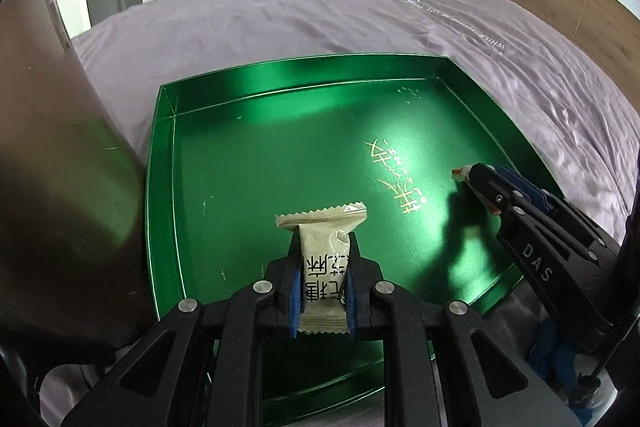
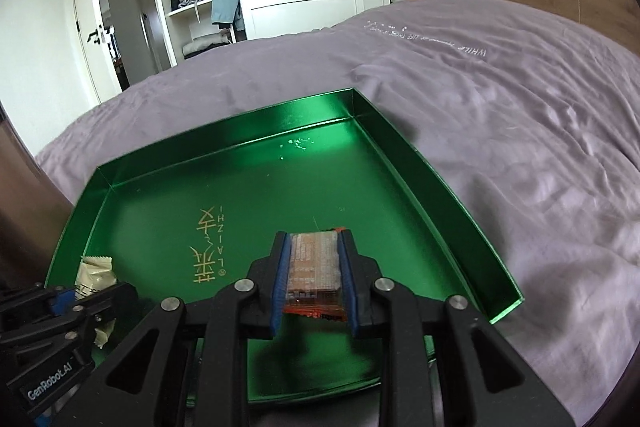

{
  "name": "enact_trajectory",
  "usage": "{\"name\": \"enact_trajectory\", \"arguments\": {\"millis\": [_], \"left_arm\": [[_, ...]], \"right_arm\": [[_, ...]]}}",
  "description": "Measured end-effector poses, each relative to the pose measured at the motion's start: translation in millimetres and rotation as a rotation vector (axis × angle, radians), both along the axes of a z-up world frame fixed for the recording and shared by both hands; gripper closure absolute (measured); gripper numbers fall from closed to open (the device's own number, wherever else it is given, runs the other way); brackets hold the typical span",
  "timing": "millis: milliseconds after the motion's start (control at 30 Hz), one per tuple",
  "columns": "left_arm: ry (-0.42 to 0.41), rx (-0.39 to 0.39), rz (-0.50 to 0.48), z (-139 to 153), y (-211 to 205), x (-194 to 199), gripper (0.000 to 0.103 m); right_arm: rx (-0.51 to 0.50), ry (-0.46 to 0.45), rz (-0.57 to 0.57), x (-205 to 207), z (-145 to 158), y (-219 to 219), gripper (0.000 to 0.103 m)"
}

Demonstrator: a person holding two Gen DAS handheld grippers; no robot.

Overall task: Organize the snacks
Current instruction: 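Carry both snacks to the green tray and open the right tool to drop the wafer bar, then release the green pastry into the green tray with the left tool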

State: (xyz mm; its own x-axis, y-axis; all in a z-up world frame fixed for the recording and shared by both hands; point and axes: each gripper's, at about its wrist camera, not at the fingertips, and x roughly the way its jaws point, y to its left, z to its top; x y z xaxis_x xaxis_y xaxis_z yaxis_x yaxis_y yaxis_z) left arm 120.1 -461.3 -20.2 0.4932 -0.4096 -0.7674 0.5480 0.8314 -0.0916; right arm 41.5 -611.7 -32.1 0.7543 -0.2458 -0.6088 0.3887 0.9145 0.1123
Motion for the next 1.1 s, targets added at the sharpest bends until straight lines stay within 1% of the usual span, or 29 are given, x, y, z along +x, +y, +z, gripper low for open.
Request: {"name": "enact_trajectory", "arguments": {"millis": [67,133,167,200,233,267,300,333,367,400,433,500,533,600,700,767,800,867,967,1033,1100], "left_arm": [[-0.015,0.004,-0.005,-1,-1,-2,0.089],[-0.021,-0.010,-0.006,-3,-2,-3,0.088],[-0.020,-0.019,-0.008,-3,0,-4,0.088],[-0.017,-0.028,-0.012,-3,-1,-3,0.087],[-0.011,-0.041,-0.020,-3,0,-3,0.083],[-0.007,-0.054,-0.025,-3,1,-3,0.075],[-0.006,-0.063,-0.028,-2,2,-3,0.071],[-0.012,-0.068,-0.025,-2,4,-4,0.067],[-0.020,-0.072,-0.023,-1,4,-4,0.067],[-0.027,-0.078,-0.025,0,5,-5,0.067],[-0.034,-0.086,-0.026,1,6,-6,0.067],[-0.049,-0.103,-0.026,3,7,-9,0.063],[-0.056,-0.110,-0.023,4,9,-10,0.059],[-0.086,-0.126,-0.014,8,12,-13,0.058],[-0.146,-0.135,-0.011,15,13,-21,0.056],[-0.185,-0.137,-0.017,20,11,-26,0.055],[-0.214,-0.139,-0.017,23,11,-30,0.055],[-0.277,-0.126,0.008,28,11,-37,0.054],[-0.323,-0.126,0.027,38,11,-42,0.054],[-0.361,-0.105,0.037,49,12,-49,0.054],[-0.375,-0.086,0.030,61,18,-61,0.054]], "right_arm": [[0.000,-0.003,-0.001,-1,0,0,0.088],[-0.005,-0.004,-0.002,-2,0,1,0.087],[-0.007,-0.006,0.000,-3,0,3,0.084],[-0.008,-0.012,0.005,-4,0,4,0.074],[-0.015,-0.017,0.010,-5,0,6,0.068],[-0.025,-0.018,0.012,-5,1,8,0.051],[-0.037,-0.020,0.017,-4,1,10,0.028],[-0.049,-0.023,0.019,-4,1,13,0.018],[-0.063,-0.028,0.016,-5,1,15,0.002],[-0.062,-0.034,0.014,-6,2,14,0.000],[-0.058,-0.044,0.013,-7,3,14,0.000],[-0.048,-0.069,-0.001,-12,5,11,0.000],[-0.046,-0.082,-0.009,-15,7,10,0.000],[-0.057,-0.126,-0.025,-23,11,11,0.000],[-0.120,-0.194,-0.052,-34,20,19,0.000],[-0.210,-0.224,-0.083,-41,27,33,0.000],[-0.245,-0.225,-0.103,-43,29,37,0.000],[-0.270,-0.228,-0.131,-46,33,38,0.000],[-0.218,-0.195,-0.198,-50,42,24,0.000],[-0.186,-0.210,-0.257,-66,58,16,0.000],[-0.190,-0.208,-0.306,-87,77,15,0.000]]}}
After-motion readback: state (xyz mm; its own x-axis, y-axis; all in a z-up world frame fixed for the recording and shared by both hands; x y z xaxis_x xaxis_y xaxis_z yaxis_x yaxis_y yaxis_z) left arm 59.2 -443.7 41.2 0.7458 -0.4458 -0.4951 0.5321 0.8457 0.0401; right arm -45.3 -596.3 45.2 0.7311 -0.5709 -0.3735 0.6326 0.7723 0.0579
